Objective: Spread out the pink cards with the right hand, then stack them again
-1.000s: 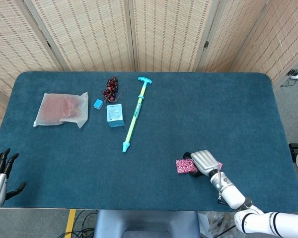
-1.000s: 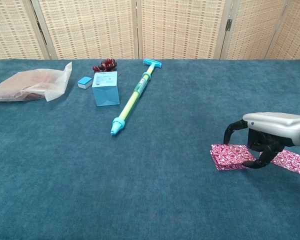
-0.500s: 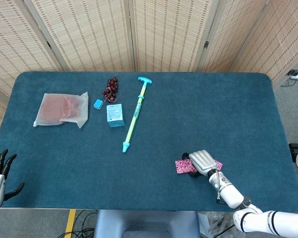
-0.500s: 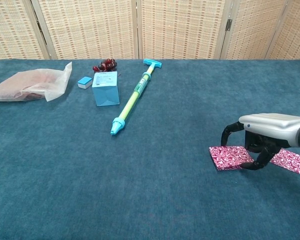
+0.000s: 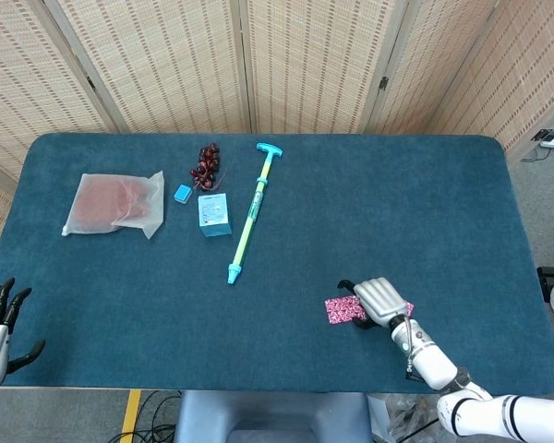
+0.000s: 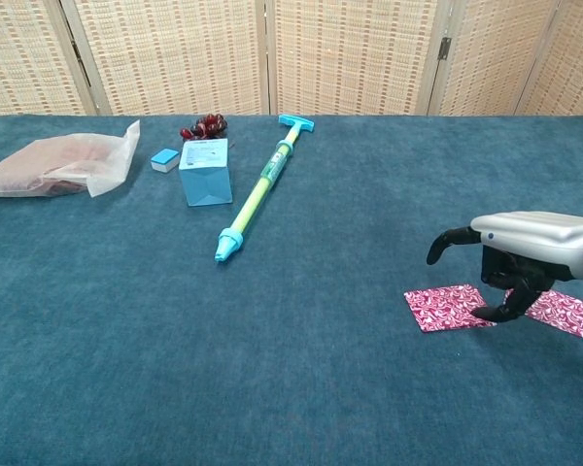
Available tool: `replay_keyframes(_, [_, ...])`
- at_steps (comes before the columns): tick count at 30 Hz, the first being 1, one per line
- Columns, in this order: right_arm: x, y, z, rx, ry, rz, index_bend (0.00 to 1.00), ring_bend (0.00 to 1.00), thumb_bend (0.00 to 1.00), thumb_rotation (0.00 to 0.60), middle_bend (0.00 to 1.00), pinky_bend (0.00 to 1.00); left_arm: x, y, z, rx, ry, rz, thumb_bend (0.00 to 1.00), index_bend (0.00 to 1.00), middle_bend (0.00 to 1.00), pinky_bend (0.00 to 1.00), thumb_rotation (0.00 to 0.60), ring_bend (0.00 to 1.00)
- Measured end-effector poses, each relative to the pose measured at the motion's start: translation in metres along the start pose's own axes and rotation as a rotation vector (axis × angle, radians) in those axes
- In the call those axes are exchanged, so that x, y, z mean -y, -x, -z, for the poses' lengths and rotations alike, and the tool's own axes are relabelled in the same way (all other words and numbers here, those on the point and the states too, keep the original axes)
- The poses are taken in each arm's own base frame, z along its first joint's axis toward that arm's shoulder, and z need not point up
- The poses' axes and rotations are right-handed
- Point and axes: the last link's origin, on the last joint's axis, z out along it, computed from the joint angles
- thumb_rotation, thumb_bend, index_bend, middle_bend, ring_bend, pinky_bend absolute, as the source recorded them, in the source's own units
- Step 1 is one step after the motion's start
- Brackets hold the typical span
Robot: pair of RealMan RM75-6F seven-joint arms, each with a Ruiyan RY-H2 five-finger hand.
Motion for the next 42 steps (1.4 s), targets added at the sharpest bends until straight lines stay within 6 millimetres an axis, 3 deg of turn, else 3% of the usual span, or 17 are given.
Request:
replay_keyframes(5, [-0.004,0.000,0.008,-0.013,0.012,-0.006,0.20,1.00,0.34,0.600,0.99,1.00,0.000,-0.001,0.000,-0.001,0.002,0.004,0.26,0.16,0.03,0.13,0.600,0.05])
replay_keyframes(12, [-0.029,0.007,0.034,-0.043,0.106,-0.040,0.14,1.00,0.28,0.600,0.99,1.00,-0.001,0.000,0.000,0.002,0.008,0.006,0.26,0.16,0.03,0.13,0.600,0.05])
replay_keyframes(18, [-0.047,0.014,0.045,-0.056,0.166,-0.055,0.14,1.00,0.25,0.600,0.99,1.00,-0.004,-0.001,0.000,-0.002,0.019,0.014,0.26,0.16,0.03,0.13,0.600,0.05])
replay_keyframes(42, [-0.067,0.028,0.043,-0.052,0.218,-0.030,0.14,1.00,0.25,0.600,0.99,1.00,-0.007,0.000,0.001,0.017,0.023,0.028,0.26,0.16,0.04,0.13,0.600,0.05])
